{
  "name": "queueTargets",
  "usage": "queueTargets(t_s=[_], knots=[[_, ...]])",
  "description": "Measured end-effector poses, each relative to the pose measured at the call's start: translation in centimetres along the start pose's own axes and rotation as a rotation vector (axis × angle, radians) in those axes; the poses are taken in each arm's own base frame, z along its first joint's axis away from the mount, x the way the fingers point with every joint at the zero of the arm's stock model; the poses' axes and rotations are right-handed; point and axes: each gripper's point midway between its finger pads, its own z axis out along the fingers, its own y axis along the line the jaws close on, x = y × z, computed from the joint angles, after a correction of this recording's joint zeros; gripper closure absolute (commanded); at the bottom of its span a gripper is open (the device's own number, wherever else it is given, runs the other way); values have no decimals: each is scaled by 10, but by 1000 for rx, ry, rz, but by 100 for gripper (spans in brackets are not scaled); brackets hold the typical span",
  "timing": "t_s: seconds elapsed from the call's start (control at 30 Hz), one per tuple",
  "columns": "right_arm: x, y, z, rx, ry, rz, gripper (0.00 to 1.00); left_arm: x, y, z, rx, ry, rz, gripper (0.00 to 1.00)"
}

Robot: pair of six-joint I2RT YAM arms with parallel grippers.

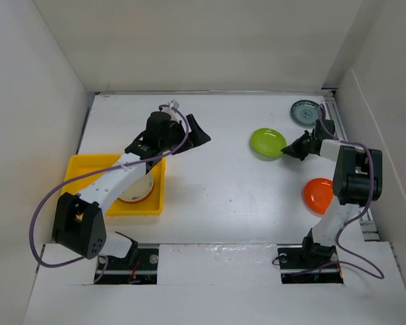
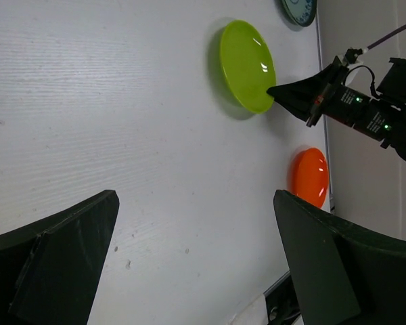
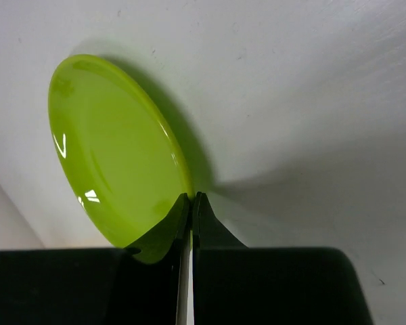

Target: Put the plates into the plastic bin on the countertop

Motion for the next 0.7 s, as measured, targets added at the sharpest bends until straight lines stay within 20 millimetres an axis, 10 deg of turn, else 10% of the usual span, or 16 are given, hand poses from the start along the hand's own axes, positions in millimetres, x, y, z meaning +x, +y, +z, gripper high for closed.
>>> queueTargets(t_s=[0.2,0.47,0.7], knots=[[27,23,-27,13,-30,-86,100,32,4,38,38,129,-7,0],[91,134,-118,-251,-107,-354,100,66,-15,68,160,252,-4,5],[106,139,-131,-284,-73,-393,100,58,-25,72,204,224,-27,13]])
